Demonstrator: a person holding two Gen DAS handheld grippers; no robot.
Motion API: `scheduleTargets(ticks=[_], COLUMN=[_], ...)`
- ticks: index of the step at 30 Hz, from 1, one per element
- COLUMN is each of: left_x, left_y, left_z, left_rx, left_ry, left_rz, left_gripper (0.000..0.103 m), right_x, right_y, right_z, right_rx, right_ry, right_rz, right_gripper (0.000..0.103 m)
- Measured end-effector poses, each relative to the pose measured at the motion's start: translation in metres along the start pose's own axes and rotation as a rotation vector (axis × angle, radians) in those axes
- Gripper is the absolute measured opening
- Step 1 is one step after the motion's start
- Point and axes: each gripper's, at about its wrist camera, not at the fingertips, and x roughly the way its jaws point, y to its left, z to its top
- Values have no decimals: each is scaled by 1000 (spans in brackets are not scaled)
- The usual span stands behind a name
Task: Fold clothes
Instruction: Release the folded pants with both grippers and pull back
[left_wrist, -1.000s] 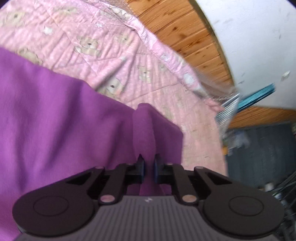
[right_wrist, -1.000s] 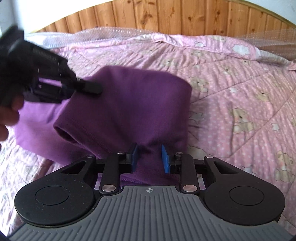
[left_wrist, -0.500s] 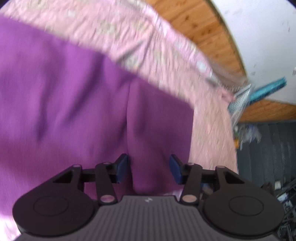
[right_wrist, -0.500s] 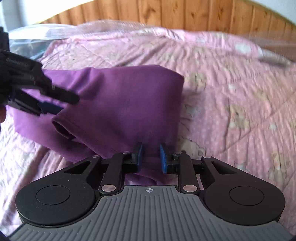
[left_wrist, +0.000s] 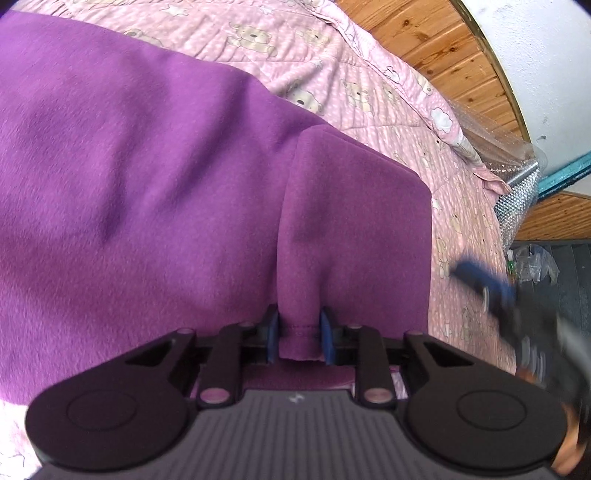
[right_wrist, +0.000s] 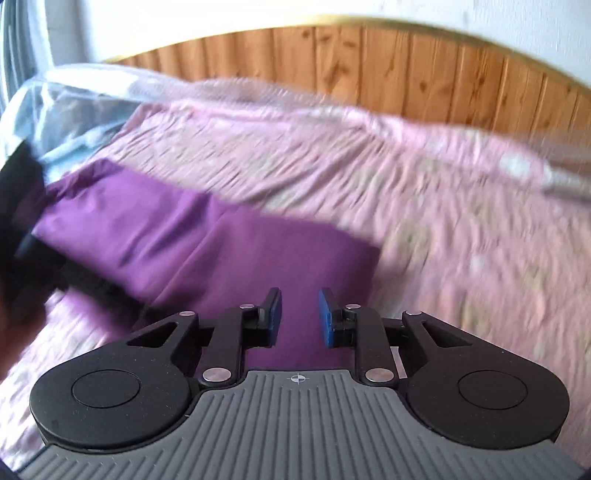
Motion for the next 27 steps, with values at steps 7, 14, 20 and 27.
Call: scheduleTargets(ticks=[7,14,20,27], left_x=[-13,-8,-17,-65], left_y=[-19,-14,-20,-7], left_z=[1,-4,-7,-31], left_rx=[44,-45,-56,-113], left_ry=[-59,-49,-105,-150], left_rz=[93,125,170,216], left_gripper=[22,25,30,40], right_x=[77,24,-13,-18], right_y=[-27,-31,-26,-8], right_z=[18,-2,-28,-79], right_rx=[2,22,-17,-42], right_ry=[103,32,-14,-8], right_rz=[54,94,123,108], right_gripper=[26,27,27,31])
